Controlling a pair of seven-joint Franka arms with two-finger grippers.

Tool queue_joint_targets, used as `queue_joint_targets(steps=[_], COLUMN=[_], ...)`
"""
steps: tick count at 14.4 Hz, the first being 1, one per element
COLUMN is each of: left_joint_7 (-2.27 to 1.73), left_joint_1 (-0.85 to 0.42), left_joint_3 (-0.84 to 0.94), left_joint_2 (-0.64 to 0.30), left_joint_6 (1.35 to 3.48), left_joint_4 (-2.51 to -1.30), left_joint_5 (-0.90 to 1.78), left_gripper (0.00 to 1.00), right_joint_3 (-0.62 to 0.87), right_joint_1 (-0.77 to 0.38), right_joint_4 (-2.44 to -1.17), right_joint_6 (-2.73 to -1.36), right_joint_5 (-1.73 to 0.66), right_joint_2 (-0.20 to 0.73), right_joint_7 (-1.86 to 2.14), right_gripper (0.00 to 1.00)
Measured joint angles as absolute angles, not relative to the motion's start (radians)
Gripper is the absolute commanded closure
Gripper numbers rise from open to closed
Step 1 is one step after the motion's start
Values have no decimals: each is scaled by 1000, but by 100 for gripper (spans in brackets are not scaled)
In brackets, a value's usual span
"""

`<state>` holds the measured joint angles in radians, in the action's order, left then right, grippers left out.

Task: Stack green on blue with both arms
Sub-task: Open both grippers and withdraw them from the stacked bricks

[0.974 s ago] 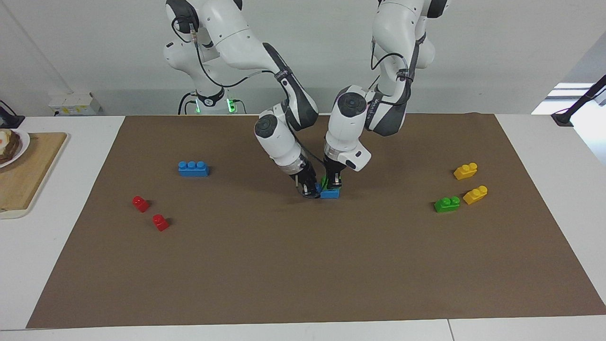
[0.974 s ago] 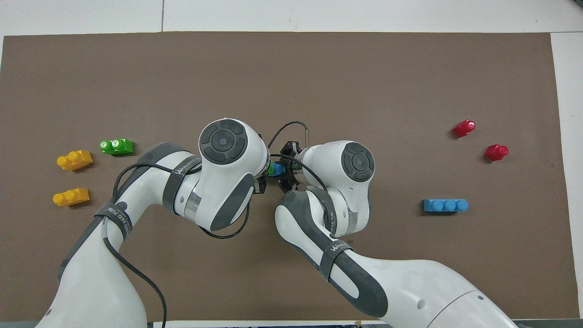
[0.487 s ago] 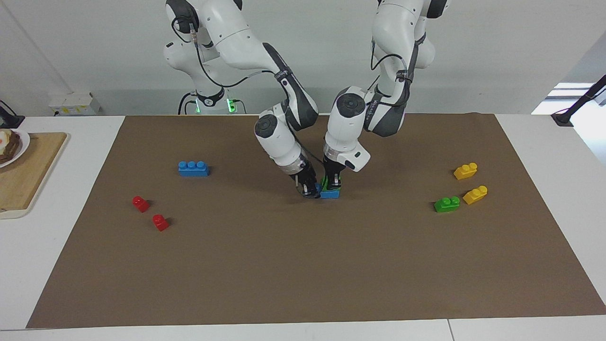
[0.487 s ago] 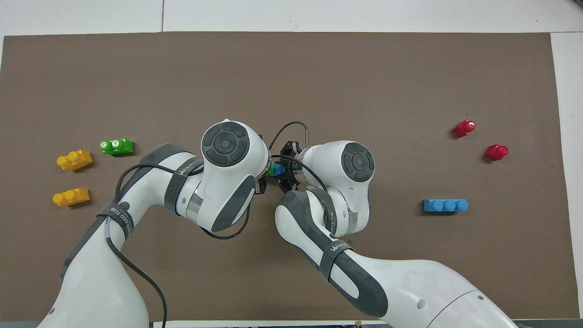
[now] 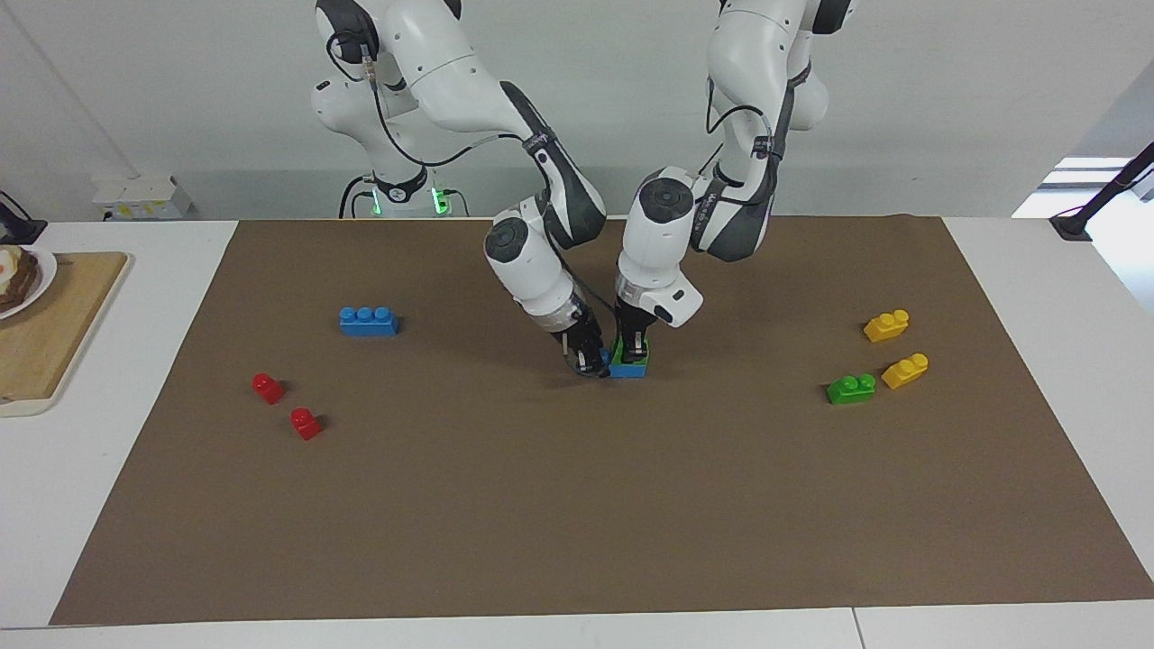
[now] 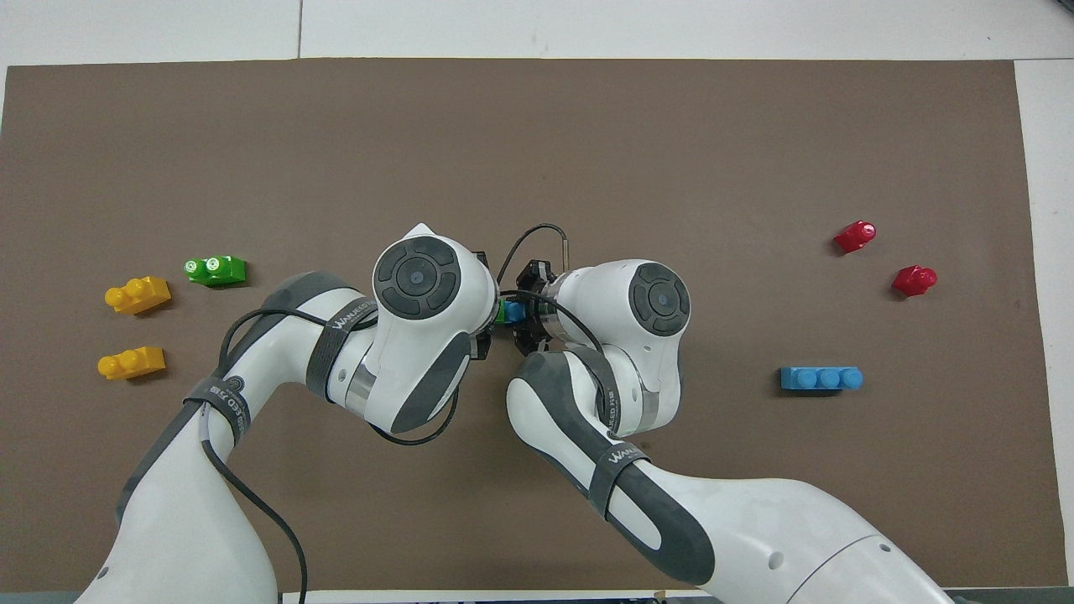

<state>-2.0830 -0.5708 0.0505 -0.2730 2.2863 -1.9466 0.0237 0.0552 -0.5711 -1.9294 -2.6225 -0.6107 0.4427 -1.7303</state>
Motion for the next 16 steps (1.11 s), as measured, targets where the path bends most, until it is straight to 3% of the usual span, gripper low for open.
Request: queue_joint_targets(steps=[4, 5, 6, 7, 8, 16], left_joint_7=[-2009, -1983, -1949, -1908, -1858, -1298], left_joint_1=[-566, -560, -551, -542, -532, -320], left_joint_3=[28, 25, 23, 23, 22, 17], left_joint_2=[-274, -267, -256, -240, -220, -54], left_joint_6=[2255, 2234, 2210, 2182, 2153, 1996], left_joint_4=[-1964, -1953, -1941, -1929, -1920, -1915], left_joint_5=[-13, -15, -15, -15, -16, -18], left_gripper=[0, 0, 0, 0, 0, 0], right_joint_3=[58, 58, 58, 57, 54, 42], right_joint_1=[-571, -571, -571, -571, -570, -529], right_joint_4=[-1936, -1936, -1936, -1936, -1940, -1948], right_joint_6=[-2634, -2634, -2634, -2634, -2635, -2640], right_joint_5=[-612, -612, -612, -613, -618, -732], right_joint_2=[440, 440, 440, 440, 442, 446], right_joint_7=[-1730, -1730, -1730, -1732, -1735, -1736], right_gripper=[100, 90, 52, 34, 23, 6])
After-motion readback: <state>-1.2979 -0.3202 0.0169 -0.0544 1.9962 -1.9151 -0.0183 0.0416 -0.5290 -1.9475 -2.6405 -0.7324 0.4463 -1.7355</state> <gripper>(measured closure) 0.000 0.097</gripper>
